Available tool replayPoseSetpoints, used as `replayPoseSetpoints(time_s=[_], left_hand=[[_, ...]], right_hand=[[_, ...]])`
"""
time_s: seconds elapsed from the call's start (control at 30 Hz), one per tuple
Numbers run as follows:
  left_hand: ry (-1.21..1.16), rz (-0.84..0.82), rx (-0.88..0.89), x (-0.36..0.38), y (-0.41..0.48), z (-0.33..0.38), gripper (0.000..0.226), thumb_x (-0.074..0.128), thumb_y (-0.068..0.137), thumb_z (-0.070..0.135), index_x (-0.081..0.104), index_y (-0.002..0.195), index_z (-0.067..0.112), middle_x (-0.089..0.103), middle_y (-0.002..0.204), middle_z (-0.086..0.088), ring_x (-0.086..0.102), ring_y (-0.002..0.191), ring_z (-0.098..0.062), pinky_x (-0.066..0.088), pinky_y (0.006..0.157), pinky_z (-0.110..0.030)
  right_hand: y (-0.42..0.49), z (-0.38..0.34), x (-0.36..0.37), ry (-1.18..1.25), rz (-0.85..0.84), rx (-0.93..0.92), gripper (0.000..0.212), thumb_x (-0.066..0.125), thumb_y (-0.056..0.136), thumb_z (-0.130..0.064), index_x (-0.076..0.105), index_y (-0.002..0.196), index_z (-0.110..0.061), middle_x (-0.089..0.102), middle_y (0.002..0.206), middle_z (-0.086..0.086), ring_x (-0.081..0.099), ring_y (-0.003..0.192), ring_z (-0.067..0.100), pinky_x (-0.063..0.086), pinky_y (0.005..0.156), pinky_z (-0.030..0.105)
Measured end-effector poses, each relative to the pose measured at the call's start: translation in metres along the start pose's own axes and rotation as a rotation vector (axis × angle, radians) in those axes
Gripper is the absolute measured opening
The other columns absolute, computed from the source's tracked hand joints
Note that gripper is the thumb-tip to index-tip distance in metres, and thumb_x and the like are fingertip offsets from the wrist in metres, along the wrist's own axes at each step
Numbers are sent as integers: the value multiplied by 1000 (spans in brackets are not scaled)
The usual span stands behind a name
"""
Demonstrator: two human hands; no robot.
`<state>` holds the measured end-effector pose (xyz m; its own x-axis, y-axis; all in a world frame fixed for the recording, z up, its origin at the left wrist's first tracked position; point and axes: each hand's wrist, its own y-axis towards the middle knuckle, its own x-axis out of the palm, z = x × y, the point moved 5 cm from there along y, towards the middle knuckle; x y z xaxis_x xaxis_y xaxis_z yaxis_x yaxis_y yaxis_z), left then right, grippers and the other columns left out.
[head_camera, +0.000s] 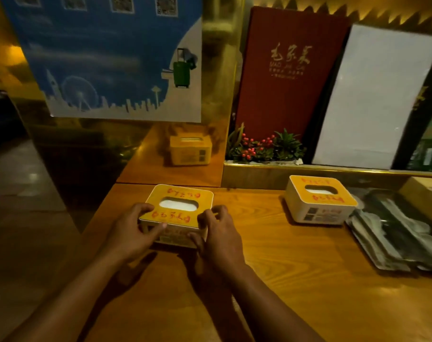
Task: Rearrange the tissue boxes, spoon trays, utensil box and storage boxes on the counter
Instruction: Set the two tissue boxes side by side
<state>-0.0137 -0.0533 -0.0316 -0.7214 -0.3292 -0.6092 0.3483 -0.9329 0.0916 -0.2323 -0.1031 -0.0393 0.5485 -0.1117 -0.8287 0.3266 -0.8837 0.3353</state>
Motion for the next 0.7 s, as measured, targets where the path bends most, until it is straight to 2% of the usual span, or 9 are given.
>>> replayPoseSetpoints(time_s=[0.1,0.23,0.27,0.4,0.7], left_hand=[[57,-33,75,25,9,16,63,81,78,37,54,134,29,54,140,-5,57,120,-25,59,82,-41],[-2,-78,142,71,18,48,54,78,83,29,57,133,29,54,138,-1,52,111,-12,53,72,-22],[-17,-85,149,83,20,56,52,77,84,28,57,132,29,55,138,0,52,110,-11,54,71,-22],[-96,-117,148,122,30,87,46,74,87,30,58,130,32,61,134,0,63,109,-17,63,75,-36],[-84,-98,131,175,48,129,47,74,87,28,59,131,30,62,133,-4,66,108,-22,64,73,-37]], right_hand=[[4,28,-19,-54,34,51,39,72,85,-50,54,114,-31,46,134,0,50,115,20,56,80,38],[6,75,-51,-179,59,85,38,69,86,-48,57,118,-30,52,134,0,51,116,23,51,88,40],[7,87,-59,-213,62,98,40,69,86,-49,58,121,-31,52,136,1,50,120,24,50,91,41],[10,126,-86,-296,69,145,51,67,85,-53,58,130,-33,50,144,2,43,134,28,43,105,47],[26,178,-116,-361,126,172,37,72,84,-50,64,117,-34,51,141,3,39,136,28,38,110,47]])
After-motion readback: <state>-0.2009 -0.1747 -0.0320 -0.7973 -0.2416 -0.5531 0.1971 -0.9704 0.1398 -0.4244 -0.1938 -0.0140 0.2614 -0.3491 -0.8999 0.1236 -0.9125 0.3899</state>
